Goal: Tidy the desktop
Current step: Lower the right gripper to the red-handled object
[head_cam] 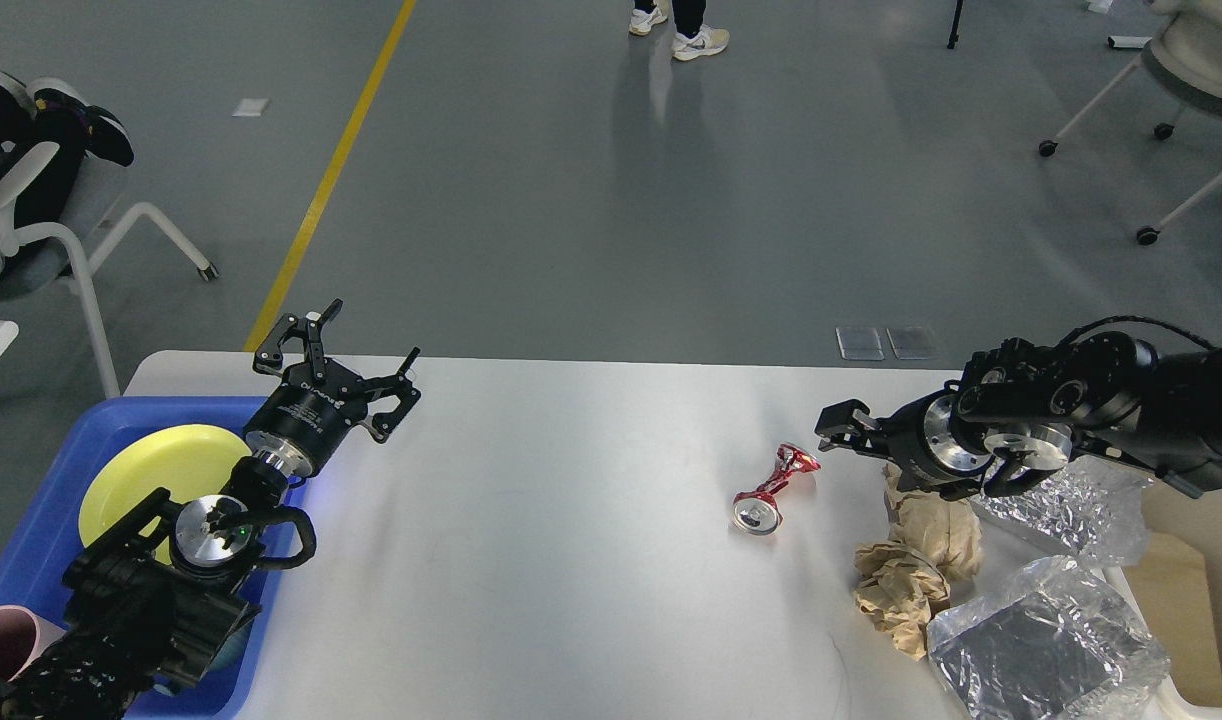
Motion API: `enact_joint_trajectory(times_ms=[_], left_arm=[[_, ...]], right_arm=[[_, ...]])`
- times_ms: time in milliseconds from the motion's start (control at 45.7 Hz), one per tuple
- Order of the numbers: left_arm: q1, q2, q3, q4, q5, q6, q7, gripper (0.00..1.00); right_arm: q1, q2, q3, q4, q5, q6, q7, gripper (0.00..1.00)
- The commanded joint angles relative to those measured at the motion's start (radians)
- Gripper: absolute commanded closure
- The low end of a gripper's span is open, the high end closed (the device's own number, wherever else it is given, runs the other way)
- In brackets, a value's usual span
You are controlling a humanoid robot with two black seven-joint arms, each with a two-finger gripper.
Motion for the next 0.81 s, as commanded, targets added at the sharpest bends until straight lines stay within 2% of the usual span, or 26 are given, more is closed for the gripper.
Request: enact_joint_trajectory(times_ms=[0, 284, 437, 787], left_arm=[[0.0, 0.0, -0.001, 0.0, 0.0, 0.0, 0.0, 0.04], [0.0, 0.0, -0.001, 0.0, 0.0, 0.0, 0.0, 0.04], [0.0, 0.0, -0.001, 0.0, 0.0, 0.0, 0.0, 0.04], [0.0, 0.0, -0.001, 0.0, 0.0, 0.0, 0.0, 0.04]], right_arm=[[-0.024, 0.011, 0.032, -0.001, -0.001, -0.001, 0.0, 0.0], [-0.098, 0.09, 0.131, -0.056, -0.001, -0.009, 0.0, 0.0], [-0.139, 0.191, 0.143, -0.168, 0.008, -0.079, -0.003, 0.0], [-0.265, 0.331, 0.141, -0.427, 0.014, -0.089, -0.003, 0.0]])
